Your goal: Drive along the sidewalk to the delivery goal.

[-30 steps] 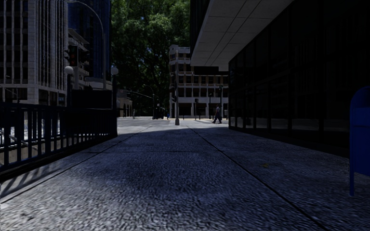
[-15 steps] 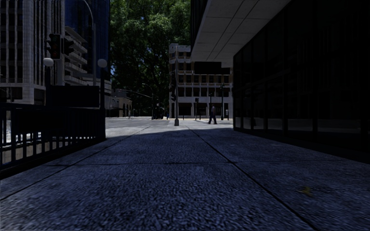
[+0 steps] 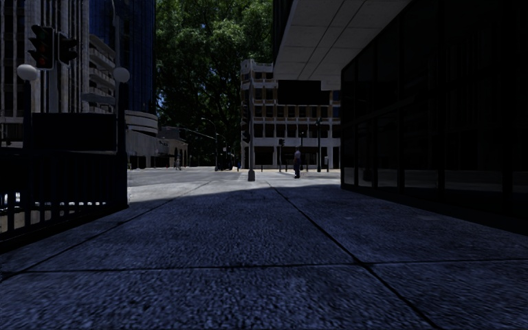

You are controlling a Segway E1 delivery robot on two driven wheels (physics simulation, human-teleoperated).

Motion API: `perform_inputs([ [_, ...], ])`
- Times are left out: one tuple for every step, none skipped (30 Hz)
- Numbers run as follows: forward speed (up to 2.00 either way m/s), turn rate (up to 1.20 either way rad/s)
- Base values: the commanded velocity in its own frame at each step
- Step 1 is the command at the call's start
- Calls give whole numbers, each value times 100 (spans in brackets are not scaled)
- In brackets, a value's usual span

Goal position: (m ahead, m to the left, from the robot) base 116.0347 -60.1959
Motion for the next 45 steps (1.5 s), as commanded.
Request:
perform_inputs([
  [200, 0],
  [200, 0],
  [200, 0],
  [200, 0],
  [200, 0],
  [200, 0],
  [200, 0],
  [200, 0],
  [200, 0],
  [200, 0],
  [200, 0],
  [200, 0],
  [200, 0],
  [200, 0],
  [200, 0],
  [200, 0],
  [200, 0],
  [200, 0],
  [200, 0],
  [200, 0],
  [200, 0],
  [200, 0],
  [200, 0],
  [200, 0],
  [200, 0],
  [200, 0],
  [200, 0],
  [200, 0],
  [200, 0],
  [200, 0],
  [200, 0],
  [200, 0],
  [200, 0],
  [200, 0],
  [200, 0],
  [200, 0],
  [200, 0],
  [200, 0],
  [200, 0],
  [200, 0],
  [200, 0],
  [200, 0],
  [200, 0],
  [200, 0],
  [200, 0],
])
